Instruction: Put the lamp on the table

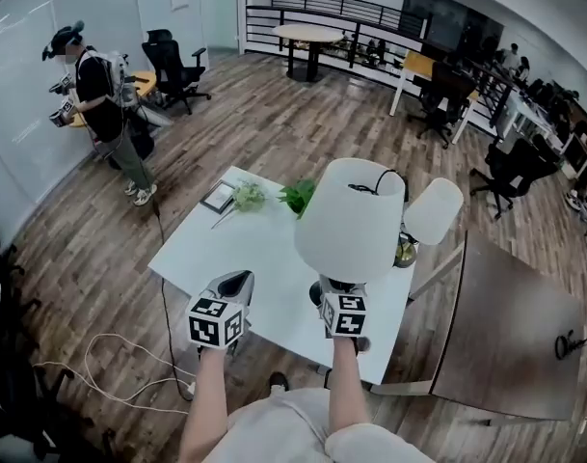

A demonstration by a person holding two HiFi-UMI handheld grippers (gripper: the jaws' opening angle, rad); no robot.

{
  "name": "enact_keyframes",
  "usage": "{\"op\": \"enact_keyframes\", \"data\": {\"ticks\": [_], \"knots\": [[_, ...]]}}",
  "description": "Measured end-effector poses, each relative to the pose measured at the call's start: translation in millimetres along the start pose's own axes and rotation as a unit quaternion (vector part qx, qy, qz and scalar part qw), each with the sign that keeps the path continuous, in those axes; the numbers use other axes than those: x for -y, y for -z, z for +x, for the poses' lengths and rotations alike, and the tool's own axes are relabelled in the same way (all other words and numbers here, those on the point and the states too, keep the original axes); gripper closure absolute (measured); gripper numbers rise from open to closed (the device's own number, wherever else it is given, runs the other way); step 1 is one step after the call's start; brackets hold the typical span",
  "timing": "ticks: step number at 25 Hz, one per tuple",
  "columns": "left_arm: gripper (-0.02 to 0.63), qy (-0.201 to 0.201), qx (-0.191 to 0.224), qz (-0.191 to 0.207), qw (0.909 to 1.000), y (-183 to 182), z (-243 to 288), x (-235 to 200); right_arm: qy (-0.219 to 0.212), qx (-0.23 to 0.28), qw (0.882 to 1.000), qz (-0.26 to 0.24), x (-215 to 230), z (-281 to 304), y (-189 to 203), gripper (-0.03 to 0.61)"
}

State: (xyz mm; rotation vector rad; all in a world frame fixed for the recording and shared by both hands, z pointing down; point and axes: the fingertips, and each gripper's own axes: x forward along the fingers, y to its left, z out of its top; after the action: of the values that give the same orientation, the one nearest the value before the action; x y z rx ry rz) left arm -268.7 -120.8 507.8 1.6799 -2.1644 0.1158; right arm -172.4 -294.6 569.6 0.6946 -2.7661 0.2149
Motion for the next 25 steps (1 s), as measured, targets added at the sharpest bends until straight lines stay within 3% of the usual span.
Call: {"op": "enact_keyframes", "data": {"ticks": [4,9,15,25], "knots": [[0.614,-0.035,-0.002,0.023,0.9991,-21,-13,-31,-0.001,0.010,1.000,0.003,-3,13,-20,0.414],[0.614,-0.060,-0.012,0.002,0.9981,-13,-11,-64,-0.016,-0.001,1.000,0.016,-23,39,-6,0.414],[0.614,-0.015,-0.015,0.001,0.9998,-5,22,-34,-0.016,-0.014,1.000,0.016,-24,47,12,0.414],[0.614,0.059,-0.032,0.009,0.9977,13,66,6,0.027,-0.034,0.999,0.021,-5,44,46,0.414]]}}
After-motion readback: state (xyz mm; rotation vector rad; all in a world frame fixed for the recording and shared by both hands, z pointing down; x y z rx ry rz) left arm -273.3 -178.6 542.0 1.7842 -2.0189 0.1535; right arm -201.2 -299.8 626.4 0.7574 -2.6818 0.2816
